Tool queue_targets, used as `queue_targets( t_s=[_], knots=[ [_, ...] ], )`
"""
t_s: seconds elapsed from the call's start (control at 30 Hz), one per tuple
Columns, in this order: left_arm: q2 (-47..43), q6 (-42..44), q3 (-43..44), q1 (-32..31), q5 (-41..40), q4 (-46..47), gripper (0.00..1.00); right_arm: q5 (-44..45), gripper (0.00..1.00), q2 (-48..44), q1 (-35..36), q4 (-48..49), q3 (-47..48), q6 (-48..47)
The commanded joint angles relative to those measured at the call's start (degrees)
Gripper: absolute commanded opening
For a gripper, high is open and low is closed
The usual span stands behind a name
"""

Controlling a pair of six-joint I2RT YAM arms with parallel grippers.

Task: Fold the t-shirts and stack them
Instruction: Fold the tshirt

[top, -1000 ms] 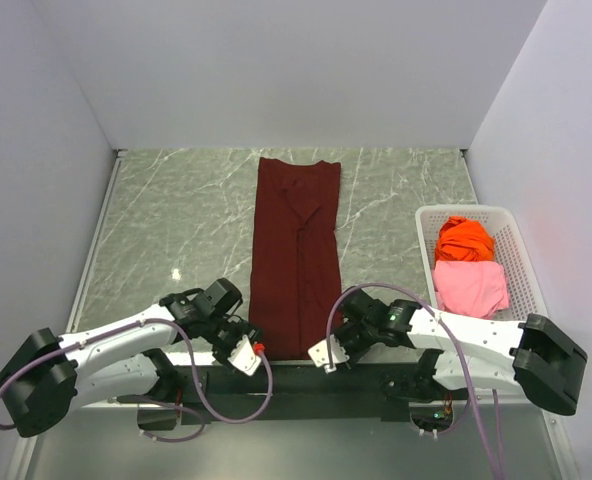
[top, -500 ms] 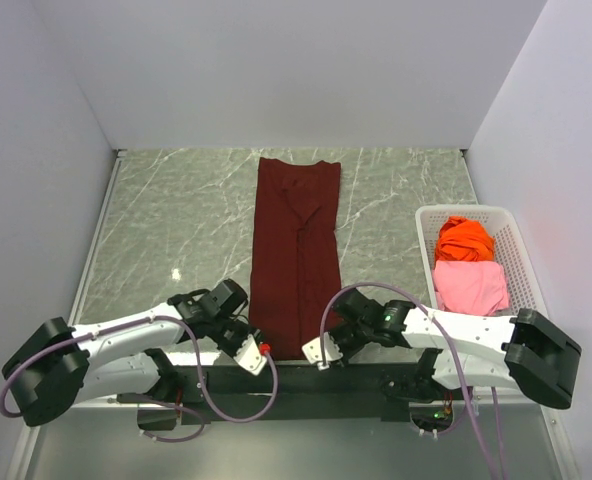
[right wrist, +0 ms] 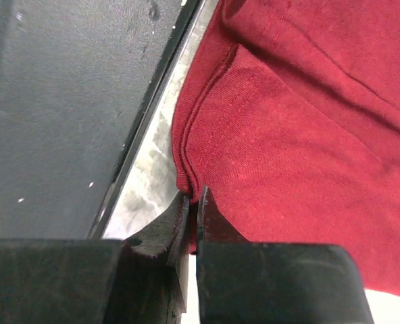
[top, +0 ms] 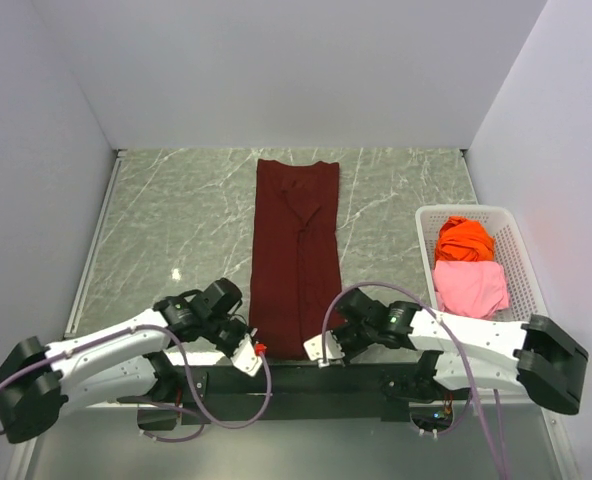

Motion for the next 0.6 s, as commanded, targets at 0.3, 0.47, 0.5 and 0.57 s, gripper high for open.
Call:
queue_targets(
  t_s=[0.3, 0.47, 0.5, 0.57],
  knots=[
    [1.4, -3.99, 11.32, 9.81, 7.38, -3.73, 0.0, -5.57, 0.0, -3.97, -11.24, -8.65, 11.17, -3.11],
    [7.72, 1.37, 16.24, 16.4, 7.65, -2.68, 0.0, -8.12, 0.0, 0.51, -18.28, -10.59, 15.82, -9.44],
    [8.69, 1.9, 16.95, 17.03, 7.56, -1.8, 0.0, -8.91, 0.0, 1.3, -20.37, -10.85, 16.62, -11.54],
    [12.55, 3.39, 19.57, 18.69, 7.82, -1.36, 0.0, -9.36, 0.0, 4.1, -22.23, -11.2, 18.81, -13.75]
  ],
)
